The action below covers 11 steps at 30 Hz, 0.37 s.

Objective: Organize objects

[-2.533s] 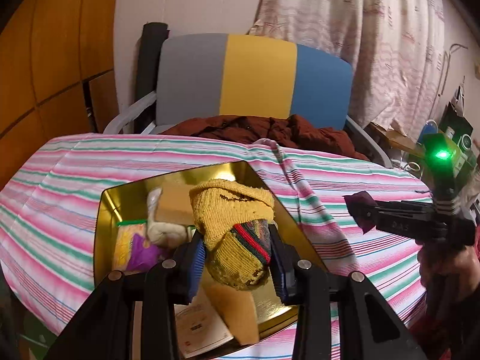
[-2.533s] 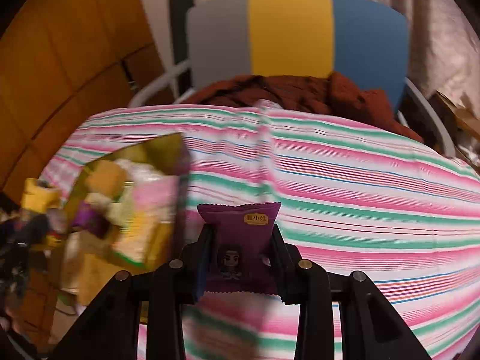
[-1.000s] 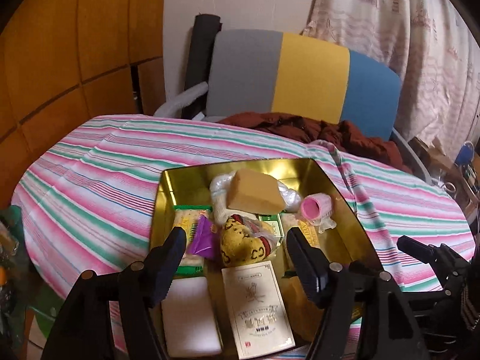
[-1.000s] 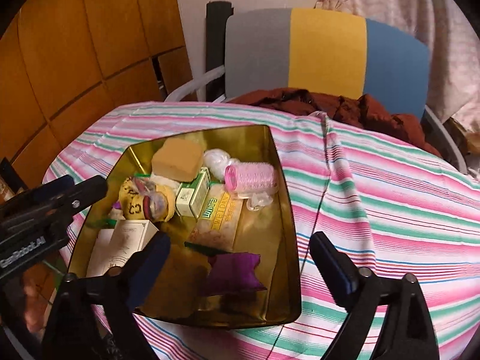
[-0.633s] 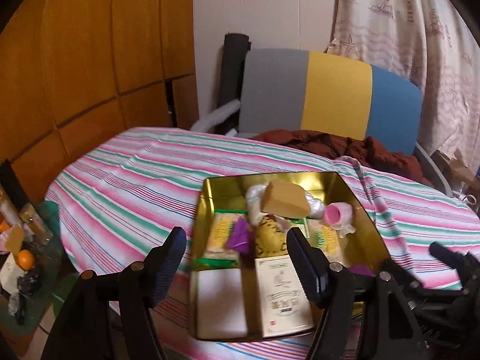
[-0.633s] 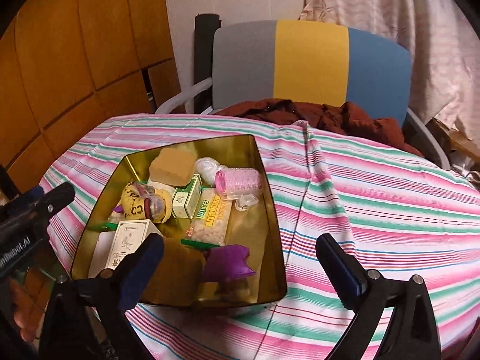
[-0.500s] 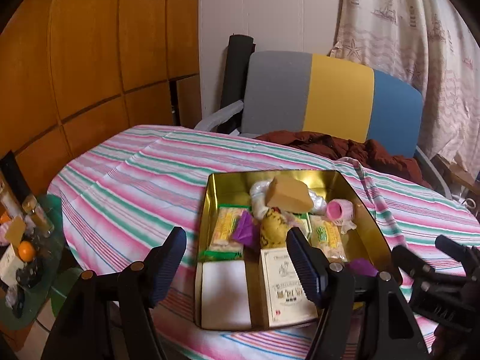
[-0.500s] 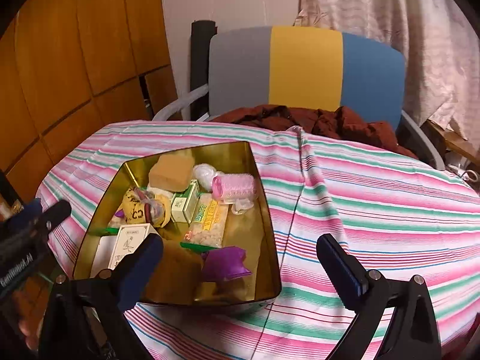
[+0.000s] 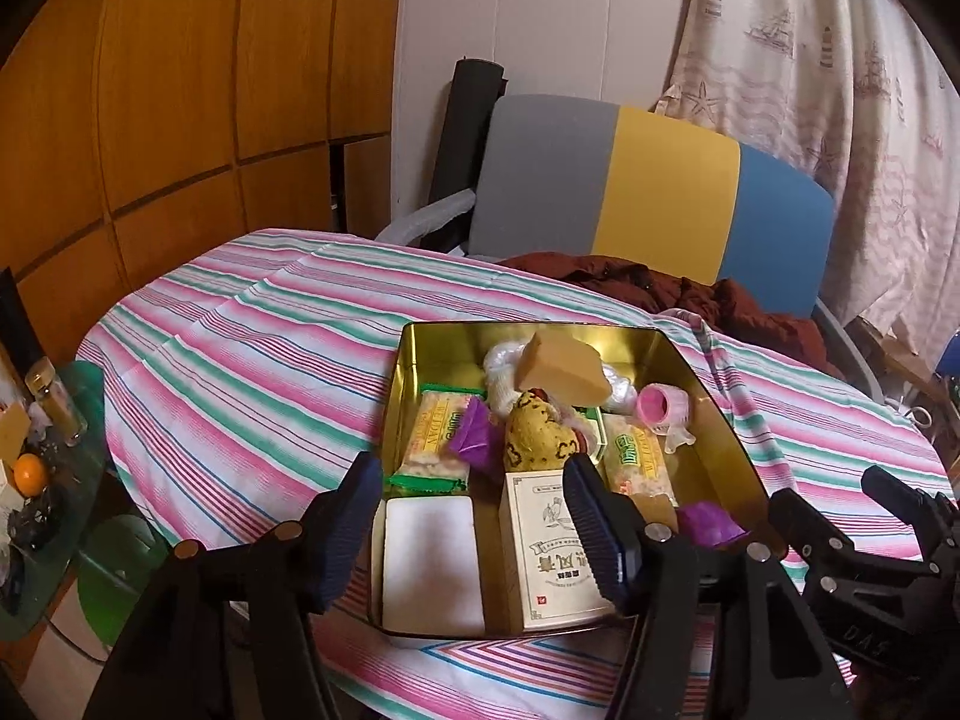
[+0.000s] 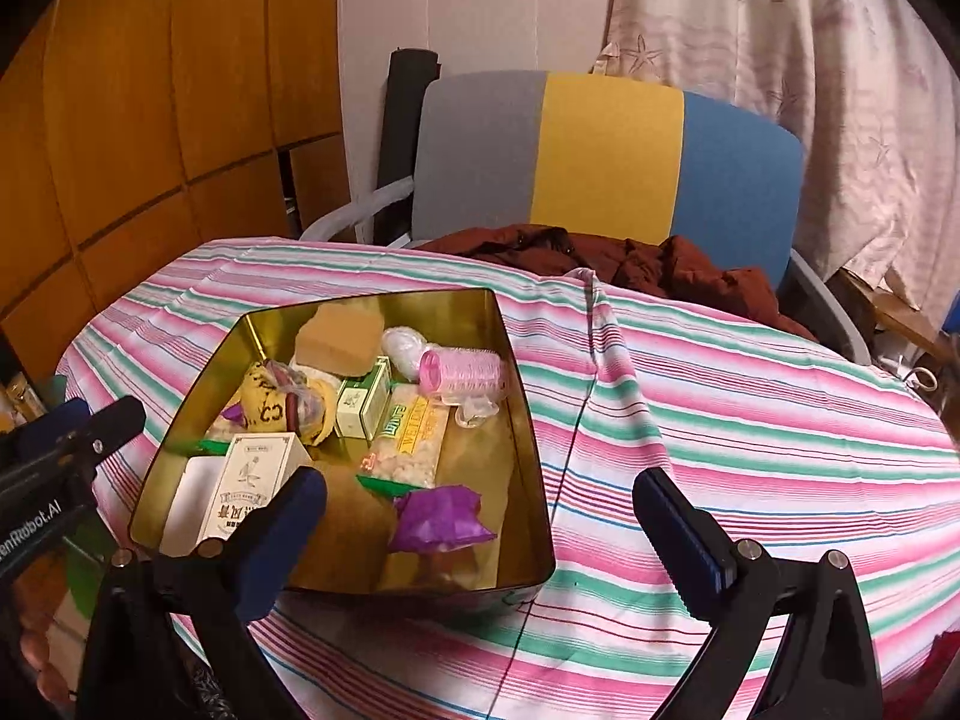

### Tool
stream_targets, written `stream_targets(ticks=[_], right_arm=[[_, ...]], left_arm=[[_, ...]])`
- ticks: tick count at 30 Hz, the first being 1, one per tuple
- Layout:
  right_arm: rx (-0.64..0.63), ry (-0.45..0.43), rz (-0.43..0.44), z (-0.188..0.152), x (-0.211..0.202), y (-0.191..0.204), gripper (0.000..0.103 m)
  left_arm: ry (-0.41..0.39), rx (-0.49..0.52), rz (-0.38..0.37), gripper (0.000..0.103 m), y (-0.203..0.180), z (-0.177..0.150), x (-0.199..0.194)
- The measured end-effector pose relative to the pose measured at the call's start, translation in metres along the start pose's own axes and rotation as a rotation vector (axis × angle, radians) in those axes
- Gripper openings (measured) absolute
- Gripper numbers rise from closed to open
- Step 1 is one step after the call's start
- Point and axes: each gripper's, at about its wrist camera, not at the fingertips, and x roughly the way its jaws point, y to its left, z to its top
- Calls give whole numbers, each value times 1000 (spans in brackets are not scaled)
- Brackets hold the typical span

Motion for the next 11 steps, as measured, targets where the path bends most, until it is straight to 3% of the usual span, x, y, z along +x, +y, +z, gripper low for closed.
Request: stream_targets(ticks=[4,11], right_arm=[[-11,13,8,-3,3,3,103],[-17,28,15,-4,9,6,103]], left_arm=[[3,-3,-3,58,1,0,3],[-6,14,-8,58,-2,-1,4]])
